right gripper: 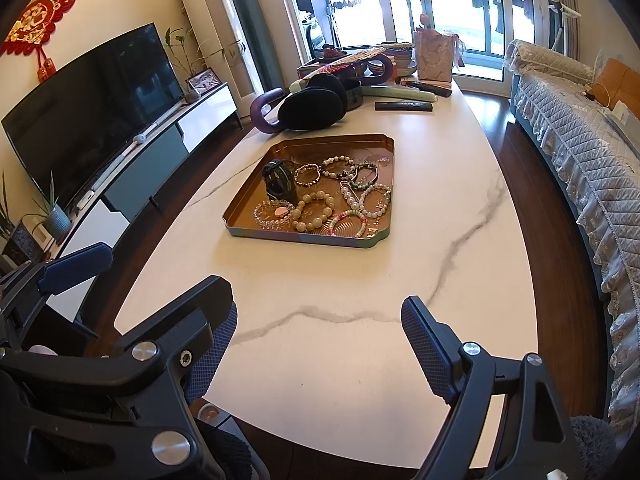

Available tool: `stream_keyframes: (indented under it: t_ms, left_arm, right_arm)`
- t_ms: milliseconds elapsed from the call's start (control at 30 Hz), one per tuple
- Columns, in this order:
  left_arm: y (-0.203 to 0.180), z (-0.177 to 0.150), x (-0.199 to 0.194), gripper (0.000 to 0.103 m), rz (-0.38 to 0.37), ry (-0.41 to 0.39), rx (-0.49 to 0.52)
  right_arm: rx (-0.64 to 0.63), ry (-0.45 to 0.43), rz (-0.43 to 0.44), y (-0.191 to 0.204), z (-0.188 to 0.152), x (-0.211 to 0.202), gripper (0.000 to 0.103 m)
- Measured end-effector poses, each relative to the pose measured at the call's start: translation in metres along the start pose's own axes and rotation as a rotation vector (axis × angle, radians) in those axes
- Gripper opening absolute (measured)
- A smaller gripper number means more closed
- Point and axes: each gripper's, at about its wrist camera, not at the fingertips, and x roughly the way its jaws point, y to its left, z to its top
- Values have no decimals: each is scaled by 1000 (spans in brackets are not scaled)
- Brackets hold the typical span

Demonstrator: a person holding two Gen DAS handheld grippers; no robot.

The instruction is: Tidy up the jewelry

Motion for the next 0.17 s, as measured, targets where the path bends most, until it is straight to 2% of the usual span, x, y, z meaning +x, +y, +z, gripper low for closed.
stream_keyframes:
  t_ms: [167]
  left_arm:
    - [0,-1,-1,100,3,2,-2]
  right_arm:
    - [0,2,2,0,0,0,83]
